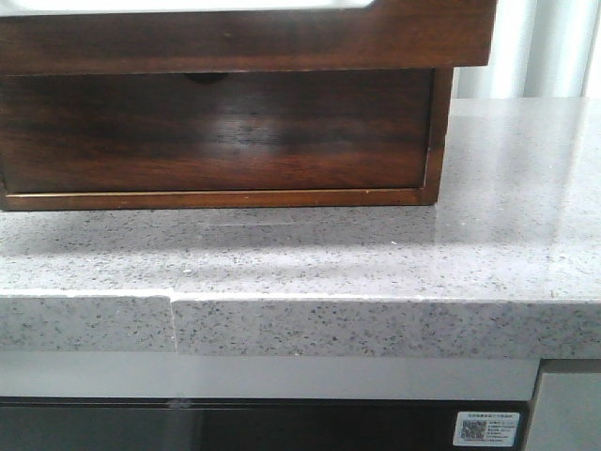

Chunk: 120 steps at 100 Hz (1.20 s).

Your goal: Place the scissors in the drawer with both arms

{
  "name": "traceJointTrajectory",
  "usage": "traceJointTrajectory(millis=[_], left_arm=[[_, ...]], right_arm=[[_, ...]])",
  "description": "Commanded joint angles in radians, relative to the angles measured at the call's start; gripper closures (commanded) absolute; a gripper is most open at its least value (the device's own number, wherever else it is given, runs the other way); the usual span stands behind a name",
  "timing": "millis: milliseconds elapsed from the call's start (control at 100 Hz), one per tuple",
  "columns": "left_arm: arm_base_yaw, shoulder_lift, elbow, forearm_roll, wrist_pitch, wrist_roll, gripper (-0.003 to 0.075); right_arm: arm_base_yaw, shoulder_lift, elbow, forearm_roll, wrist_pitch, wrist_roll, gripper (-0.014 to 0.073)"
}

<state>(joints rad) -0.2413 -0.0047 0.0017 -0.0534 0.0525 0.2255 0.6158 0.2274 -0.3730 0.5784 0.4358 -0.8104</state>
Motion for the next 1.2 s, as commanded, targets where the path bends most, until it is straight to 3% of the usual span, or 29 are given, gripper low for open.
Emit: traceJointTrajectory(millis=[0, 240, 390, 1190], left_arm=[[0.066, -0.032, 0.024, -0.037, -0.044, -0.021, 0.0739], [0.162, -0.032, 0.024, 0.097, 0.123, -0.304, 0.0739], [0.162, -0.032, 0.024, 0.099, 0.248, -0.301, 0.0739], [0.162, -0.032, 0.024, 0.096, 0.249, -0.3, 0.0739]], right_arm=[[-0.002, 0.008, -0.026, 0.023, -0.067, -0.001, 0.0655], [-0.002, 0.008, -0.026, 0.023, -0.067, -0.001, 0.0655], [-0.002, 0.008, -0.026, 0.023, -0.067, -0.001, 0.0655], [-0.002, 0.008, -0.026, 0.023, -0.067, -0.001, 0.0655]])
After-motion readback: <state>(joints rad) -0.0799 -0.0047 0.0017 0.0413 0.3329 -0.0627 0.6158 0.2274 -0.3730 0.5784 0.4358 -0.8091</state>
